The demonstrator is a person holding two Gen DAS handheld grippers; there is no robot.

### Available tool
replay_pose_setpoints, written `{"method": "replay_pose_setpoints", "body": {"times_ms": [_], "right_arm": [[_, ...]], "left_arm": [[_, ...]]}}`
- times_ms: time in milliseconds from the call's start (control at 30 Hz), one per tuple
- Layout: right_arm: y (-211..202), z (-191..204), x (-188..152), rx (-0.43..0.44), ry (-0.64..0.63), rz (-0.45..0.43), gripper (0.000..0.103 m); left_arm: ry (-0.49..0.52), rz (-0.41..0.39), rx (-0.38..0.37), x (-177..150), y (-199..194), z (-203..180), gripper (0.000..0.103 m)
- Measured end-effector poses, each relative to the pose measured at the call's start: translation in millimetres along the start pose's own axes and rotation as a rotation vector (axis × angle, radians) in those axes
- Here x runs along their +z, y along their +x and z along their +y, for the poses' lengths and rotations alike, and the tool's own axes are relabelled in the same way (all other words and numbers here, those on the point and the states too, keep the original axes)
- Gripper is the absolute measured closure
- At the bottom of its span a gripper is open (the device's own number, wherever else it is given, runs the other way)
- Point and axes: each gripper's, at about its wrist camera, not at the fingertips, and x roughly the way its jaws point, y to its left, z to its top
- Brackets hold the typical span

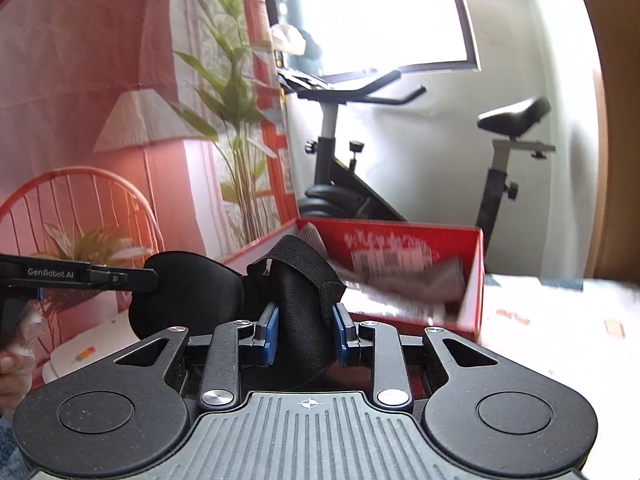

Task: Organize soft objects
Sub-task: 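Lift the black cloth with the left tool while the right tool grips it, carry toward box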

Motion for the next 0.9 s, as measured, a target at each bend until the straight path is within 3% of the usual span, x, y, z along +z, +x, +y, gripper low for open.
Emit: {"method": "replay_pose_setpoints", "body": {"times_ms": [200, 333, 600, 700, 900], "right_arm": [[22, -12, 41, -0.018, -0.039, -0.021, 0.078], [54, -31, 57, -0.042, -0.018, 0.010, 0.078], [132, -57, 48, -0.071, 0.051, 0.262, 0.078], [147, -56, 42, -0.083, 0.071, 0.336, 0.078], [163, -58, 34, -0.112, 0.086, 0.452, 0.078]], "left_arm": [[0.038, -0.041, -0.002, 37, 27, -2, 0.091], [0.060, -0.012, 0.009, 55, 65, 0, 0.091], [0.064, 0.166, 0.061, 57, 134, 3, 0.091], [0.085, 0.236, 0.034, 51, 151, 3, 0.091], [0.151, 0.320, 0.067, 39, 169, 1, 0.091]]}}
